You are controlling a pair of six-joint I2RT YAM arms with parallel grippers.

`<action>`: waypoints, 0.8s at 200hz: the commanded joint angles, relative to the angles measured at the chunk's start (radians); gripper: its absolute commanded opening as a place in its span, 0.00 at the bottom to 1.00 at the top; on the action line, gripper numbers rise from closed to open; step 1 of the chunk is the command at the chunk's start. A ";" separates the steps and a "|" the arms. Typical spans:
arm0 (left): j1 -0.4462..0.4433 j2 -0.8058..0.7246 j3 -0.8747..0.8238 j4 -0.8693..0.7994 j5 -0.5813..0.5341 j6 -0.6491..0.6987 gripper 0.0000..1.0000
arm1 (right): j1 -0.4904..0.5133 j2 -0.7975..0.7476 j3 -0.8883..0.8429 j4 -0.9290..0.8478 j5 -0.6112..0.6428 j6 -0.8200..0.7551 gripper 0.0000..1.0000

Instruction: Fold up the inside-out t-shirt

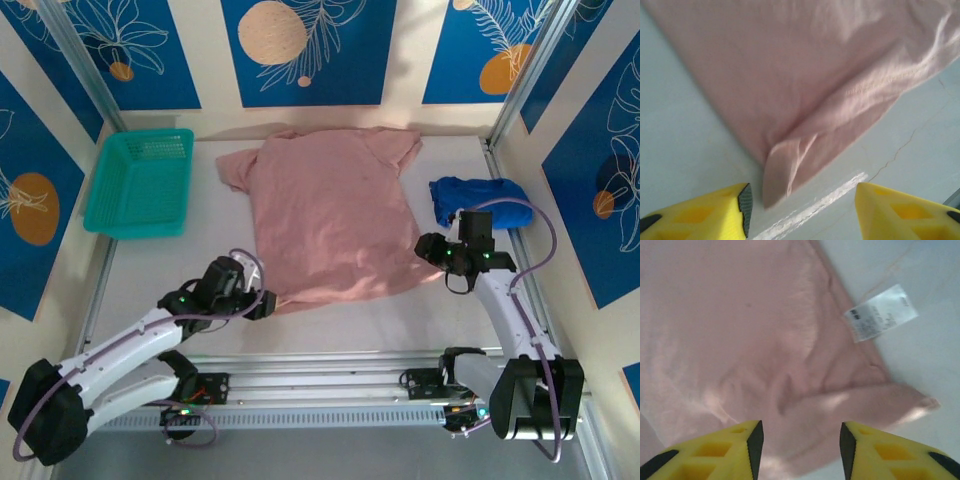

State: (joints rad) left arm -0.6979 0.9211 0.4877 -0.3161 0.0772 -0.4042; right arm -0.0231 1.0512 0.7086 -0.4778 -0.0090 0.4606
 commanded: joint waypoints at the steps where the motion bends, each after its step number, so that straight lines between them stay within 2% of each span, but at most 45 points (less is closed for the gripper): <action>1: -0.105 0.076 0.106 0.093 -0.133 0.093 0.58 | 0.032 0.002 0.008 0.055 -0.046 -0.001 0.50; 37: -0.313 0.539 0.412 0.140 -0.120 0.423 0.56 | 0.038 0.051 0.047 0.081 -0.056 -0.004 0.51; 71: -0.387 0.856 0.634 0.140 -0.022 0.615 0.55 | 0.013 0.046 0.064 0.062 -0.039 -0.013 0.52; 102: -0.401 1.021 0.767 0.107 -0.027 0.678 0.50 | -0.016 0.010 0.040 0.068 -0.053 0.002 0.51; 133: -0.393 1.105 0.829 0.093 -0.075 0.703 0.46 | -0.023 0.000 0.027 0.062 -0.061 0.001 0.51; 160: -0.378 1.135 0.842 0.095 -0.071 0.698 0.34 | -0.024 -0.005 0.012 0.068 -0.078 0.006 0.51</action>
State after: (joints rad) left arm -1.0946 2.0159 1.2961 -0.2058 0.0219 0.2569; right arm -0.0418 1.0676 0.7418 -0.4110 -0.0490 0.4606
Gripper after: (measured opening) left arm 0.389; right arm 0.515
